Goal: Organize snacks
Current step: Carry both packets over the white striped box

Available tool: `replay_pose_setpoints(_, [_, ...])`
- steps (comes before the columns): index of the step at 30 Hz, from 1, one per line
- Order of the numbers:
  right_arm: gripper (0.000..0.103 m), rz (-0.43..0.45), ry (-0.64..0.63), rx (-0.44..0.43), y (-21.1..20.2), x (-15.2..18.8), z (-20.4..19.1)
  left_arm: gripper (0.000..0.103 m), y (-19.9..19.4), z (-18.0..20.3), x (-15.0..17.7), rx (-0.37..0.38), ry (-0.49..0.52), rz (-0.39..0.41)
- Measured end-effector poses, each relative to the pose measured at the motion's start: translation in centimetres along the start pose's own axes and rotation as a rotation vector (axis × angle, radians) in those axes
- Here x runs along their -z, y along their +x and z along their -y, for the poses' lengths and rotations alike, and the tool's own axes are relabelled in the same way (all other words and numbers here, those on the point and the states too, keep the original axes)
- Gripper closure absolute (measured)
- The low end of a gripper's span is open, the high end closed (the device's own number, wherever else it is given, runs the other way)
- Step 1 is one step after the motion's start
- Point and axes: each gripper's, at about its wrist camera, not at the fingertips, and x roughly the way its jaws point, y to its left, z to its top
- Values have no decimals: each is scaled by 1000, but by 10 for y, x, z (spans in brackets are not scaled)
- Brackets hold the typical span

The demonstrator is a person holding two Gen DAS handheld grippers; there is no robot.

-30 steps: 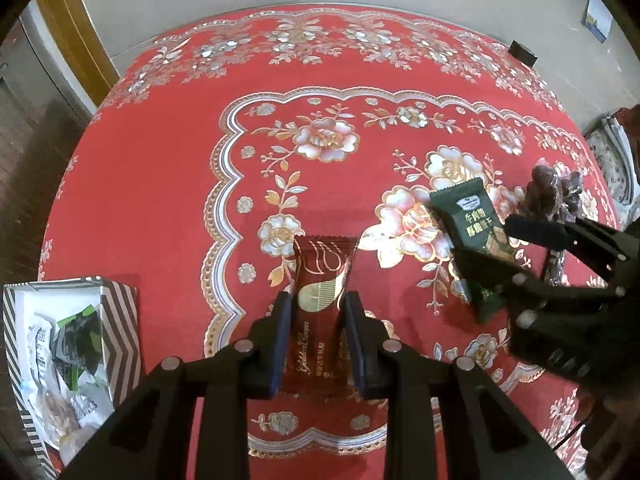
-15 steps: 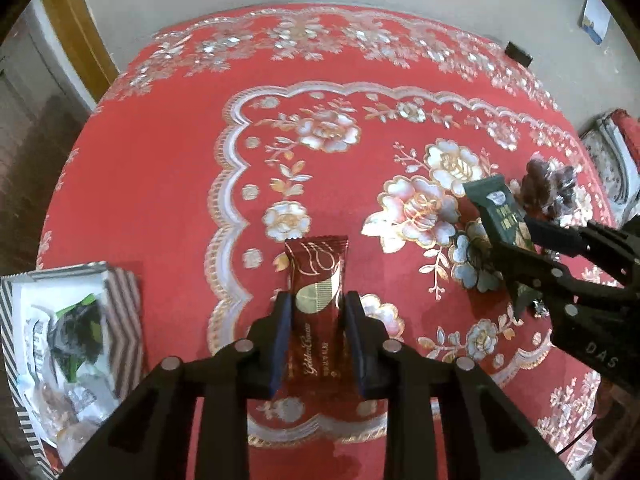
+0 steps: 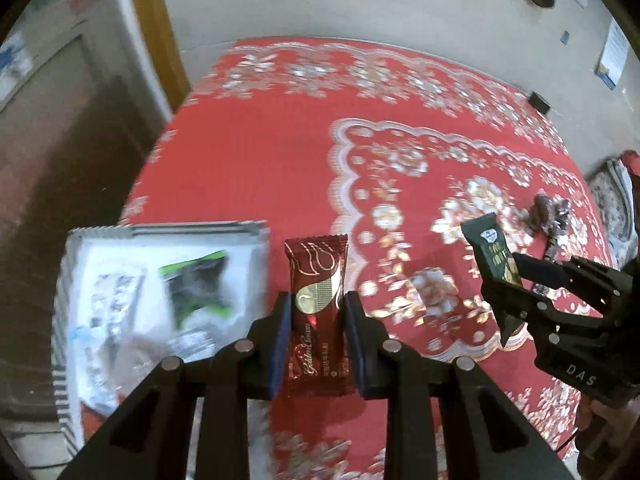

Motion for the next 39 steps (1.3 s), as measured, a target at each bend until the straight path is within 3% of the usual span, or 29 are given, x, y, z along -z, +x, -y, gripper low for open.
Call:
replay_pose_setpoints(20, [60, -1, -225, -105, 8, -20, -150, 74, -44, -132, 52, -125, -192, 56])
replay_pose_setpoints(27, [60, -21, -275, -132, 22, -26, -188, 74, -43, -152, 69, -135, -225, 45])
replay_pose_setpoints(39, [60, -94, -257, -181, 65, -35, -211, 74, -30, -160, 81, -124, -229, 8])
